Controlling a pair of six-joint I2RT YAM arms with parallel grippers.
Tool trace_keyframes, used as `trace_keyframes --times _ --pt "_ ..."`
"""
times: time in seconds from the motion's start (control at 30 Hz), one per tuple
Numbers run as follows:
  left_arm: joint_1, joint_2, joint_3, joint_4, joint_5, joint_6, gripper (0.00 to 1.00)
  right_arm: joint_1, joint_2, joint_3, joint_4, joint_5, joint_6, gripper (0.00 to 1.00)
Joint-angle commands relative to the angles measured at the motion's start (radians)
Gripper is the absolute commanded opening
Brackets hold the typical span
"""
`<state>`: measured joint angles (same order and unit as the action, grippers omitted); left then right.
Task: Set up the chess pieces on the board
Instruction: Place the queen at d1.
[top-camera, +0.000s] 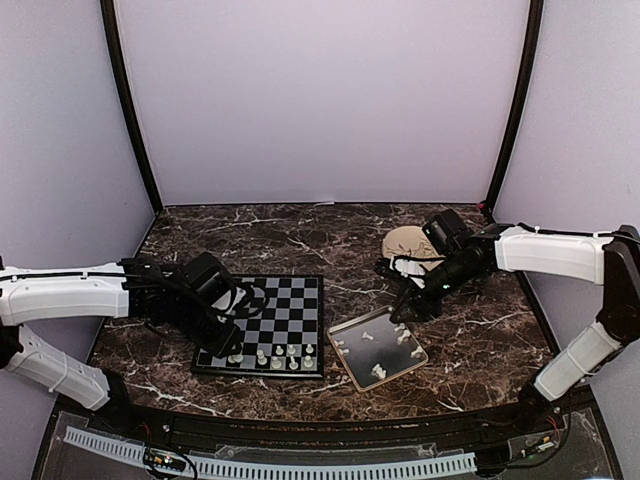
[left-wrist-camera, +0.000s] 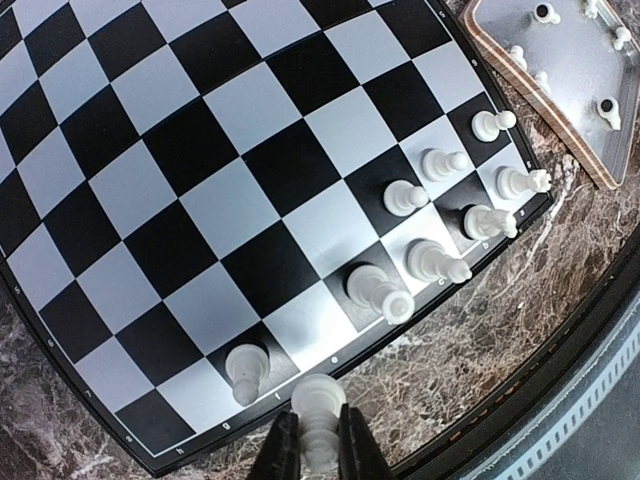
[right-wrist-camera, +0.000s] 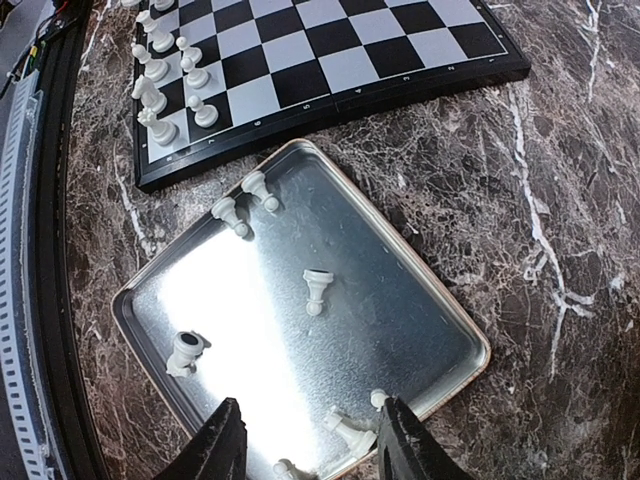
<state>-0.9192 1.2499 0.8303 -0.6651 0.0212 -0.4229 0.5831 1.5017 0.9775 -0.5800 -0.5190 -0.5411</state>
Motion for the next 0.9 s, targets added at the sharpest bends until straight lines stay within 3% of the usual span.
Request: trace_keyframes --times 0.0,0.87 --pt "-0.005 0.023 -0.014 0.031 -0.003 -0.002 0.09 -0.005 0.002 0.02 0.003 -0.018 -0.002 0.46" --pt "-0.004 0.128 -0.041 0.134 0.004 0.015 0.14 -0.005 0.006 0.016 -0.003 -0.014 -0.007 0.46"
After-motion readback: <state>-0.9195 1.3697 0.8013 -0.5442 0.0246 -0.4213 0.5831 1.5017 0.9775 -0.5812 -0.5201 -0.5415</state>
